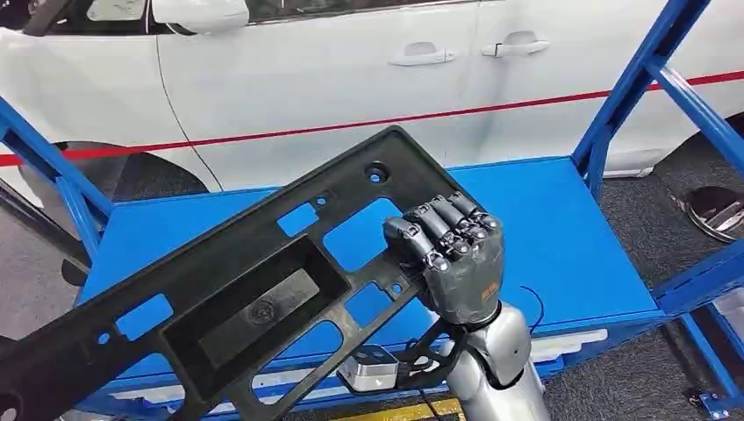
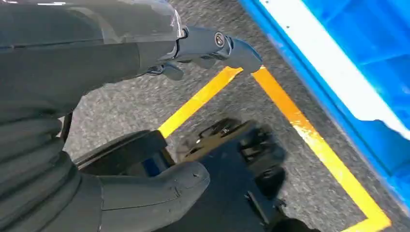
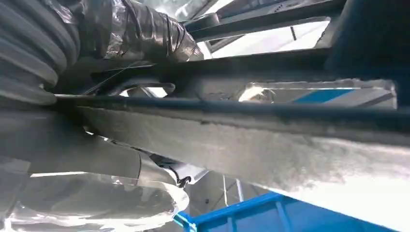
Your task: Take the parts from the cabinet and place them on the table.
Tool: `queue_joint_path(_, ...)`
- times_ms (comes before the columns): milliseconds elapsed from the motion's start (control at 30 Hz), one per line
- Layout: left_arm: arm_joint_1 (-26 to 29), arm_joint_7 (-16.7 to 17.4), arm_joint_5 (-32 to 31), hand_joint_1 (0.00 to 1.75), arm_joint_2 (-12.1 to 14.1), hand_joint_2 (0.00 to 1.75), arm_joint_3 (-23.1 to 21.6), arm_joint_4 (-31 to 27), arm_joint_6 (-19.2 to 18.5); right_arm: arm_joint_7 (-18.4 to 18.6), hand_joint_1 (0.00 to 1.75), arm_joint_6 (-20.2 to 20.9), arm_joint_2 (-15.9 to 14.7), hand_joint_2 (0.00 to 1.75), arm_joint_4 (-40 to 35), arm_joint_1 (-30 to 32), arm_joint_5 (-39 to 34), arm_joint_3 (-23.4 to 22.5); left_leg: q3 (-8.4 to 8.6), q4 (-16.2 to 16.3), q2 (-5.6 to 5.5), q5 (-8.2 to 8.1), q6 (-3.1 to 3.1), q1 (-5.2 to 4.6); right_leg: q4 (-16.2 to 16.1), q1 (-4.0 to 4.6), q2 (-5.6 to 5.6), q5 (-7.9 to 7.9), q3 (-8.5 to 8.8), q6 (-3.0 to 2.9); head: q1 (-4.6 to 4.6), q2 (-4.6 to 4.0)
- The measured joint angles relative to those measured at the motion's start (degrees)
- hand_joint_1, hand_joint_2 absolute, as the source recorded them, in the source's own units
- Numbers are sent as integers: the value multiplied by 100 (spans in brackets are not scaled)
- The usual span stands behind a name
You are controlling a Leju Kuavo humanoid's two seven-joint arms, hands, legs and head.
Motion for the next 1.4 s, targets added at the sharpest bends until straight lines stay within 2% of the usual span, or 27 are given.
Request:
queue_joint_path(33,7,26,15,0,-9,175,0,2,7,-17,175,0,-2,175,22,6,-15,2,7,101,0,-3,-8,6,11,0,-2,28,-41,5,0,0)
queue_joint_path(67,12,35,15,0,-11,175,0,0,9,-30,175,0,-4,175,41,6,-28,7,145,-67,0,110,-11,14,20,0,-1,51,-81,12,0,0)
queue_joint_path(133,7,48,26,0,-15,175,0,0,20,-44,175,0,-7,175,83,5,-46,15,766,-1056,1,522,11,16,48,-4,4,97,-145,39,0,0)
queue_joint_path(167,-1,55,31,0,-24,175,0,-7,20,-59,175,0,-7,175,96,5,-57,26,1079,-1575,1,618,36,15,64,-4,4,115,-153,64,0,0)
queue_joint_path(333,36,76,33,0,-48,175,4,-22,26,-122,175,0,-7,175,173,5,-66,52,1033,-1719,-5,725,191,-37,26,14,13,268,-179,256,2,0)
queue_joint_path(367,26,76,33,0,-66,175,4,-24,28,-127,175,0,-7,175,181,7,-66,52,1032,-1764,29,810,248,4,88,-14,33,176,-225,276,0,0)
queue_joint_path(400,14,76,33,0,-70,175,7,-26,28,-127,175,0,-7,175,186,4,-70,52,960,-1775,32,867,305,-8,296,-6,34,-115,-333,281,9,0)
queue_joint_path(467,11,76,33,0,-79,175,7,-31,33,-127,175,0,-9,175,201,10,-79,52,835,-1765,40,951,334,-26,1113,-14,36,-722,-593,306,7,0)
queue_joint_path(500,21,76,33,0,-79,175,7,-31,33,-127,175,0,-11,175,221,11,-81,52,768,-1759,48,994,336,-40,1566,-18,35,-922,-718,316,7,0)
queue_joint_path(533,29,79,33,0,-79,175,7,-31,33,-127,175,0,-15,175,236,17,-83,52,704,-1742,55,1029,331,-47,1786,-19,35,-947,-741,320,4,0)
queue_joint_path(567,30,81,33,0,-79,175,7,-31,33,-127,175,0,-20,175,245,21,-87,52,639,-1722,56,1061,325,-50,1733,-19,35,-843,-630,316,7,0)
queue_joint_path(600,30,81,33,0,-79,175,7,-31,33,-127,175,0,-22,175,247,21,-90,52,577,-1692,56,1087,314,-50,1424,-19,35,-658,-387,304,4,0)
queue_joint_path(667,27,81,33,0,-87,175,9,-31,33,-127,175,0,-22,175,247,17,-94,55,491,-1624,46,1116,289,-50,426,-19,34,-370,300,261,4,0)
queue_joint_path(700,28,81,33,0,-92,175,9,-31,33,-127,175,0,-20,175,247,11,-94,55,445,-1592,43,1132,263,-67,31,0,37,-511,524,237,4,0)
queue_joint_path(800,24,81,33,0,-98,175,9,-31,33,-131,175,0,-20,175,247,11,-96,59,432,-1600,43,1229,149,-60,27,53,41,-407,464,181,0,0)
queue_joint_path(867,32,83,33,0,-103,175,9,-31,35,-133,175,0,-20,175,251,7,-98,59,392,-1582,12,1245,97,-76,-62,-8,15,-288,393,80,5,0)
queue_joint_path(933,39,83,35,0,-103,175,9,-33,37,-133,175,0,-13,175,253,2,-98,68,187,-1138,13,695,21,-46,-69,-10,11,-171,289,29,-11,0)
queue_joint_path(1000,51,96,37,0,-103,175,9,-33,39,-142,175,0,-13,175,262,3,-98,72,-24,-320,15,129,-27,-19,-54,7,-3,-84,162,2,-9,0)
queue_joint_path(1033,51,107,37,0,-103,175,9,-33,39,-151,175,0,-13,175,264,8,-89,72,-82,9,15,27,-39,-18,-40,11,-8,-40,90,5,-11,0)
queue_joint_path(1067,52,111,35,0,-103,175,11,-33,44,-168,175,0,-13,175,264,20,-54,70,-45,115,15,88,-42,-17,-25,12,-16,0,19,8,-11,0)
queue_joint_path(1100,56,120,33,0,-103,175,11,-33,46,-194,175,0,-13,175,264,33,-9,70,101,-8,16,258,-36,-17,-10,12,-20,39,-49,12,-11,0)
queue_joint_path(1167,55,124,28,0,-101,175,11,-33,46,-210,175,0,-13,175,262,47,129,70,733,-866,15,644,-2,-18,24,12,-13,124,-176,41,-11,0)
queue_joint_path(1200,41,120,28,0,-103,175,11,-39,46,-210,175,0,-11,175,258,46,175,70,1091,-1368,14,623,22,-18,43,11,-8,160,-203,66,-11,0)
queue_joint_path(1233,23,96,28,0,-103,175,11,-46,44,-210,175,0,-7,175,253,41,188,70,1291,-1717,6,515,51,-56,57,44,-5,187,-241,101,-11,0)
queue_joint_path(1333,12,-35,59,0,-96,175,11,-48,37,-184,175,0,2,175,253,15,190,101,1215,-1734,-10,548,155,-84,23,24,-16,317,-236,196,-9,0)
queue_joint_path(1367,22,-59,83,0,-90,175,13,-48,24,-131,175,0,2,175,253,7,190,118,1181,-1800,1,621,224,-47,30,50,6,343,-240,245,-7,0)
queue_joint_path(1400,8,-68,92,0,-79,175,13,-48,-18,-70,175,0,2,175,256,-7,203,138,1187,-1805,42,688,267,-38,134,17,28,161,-305,257,-9,0)
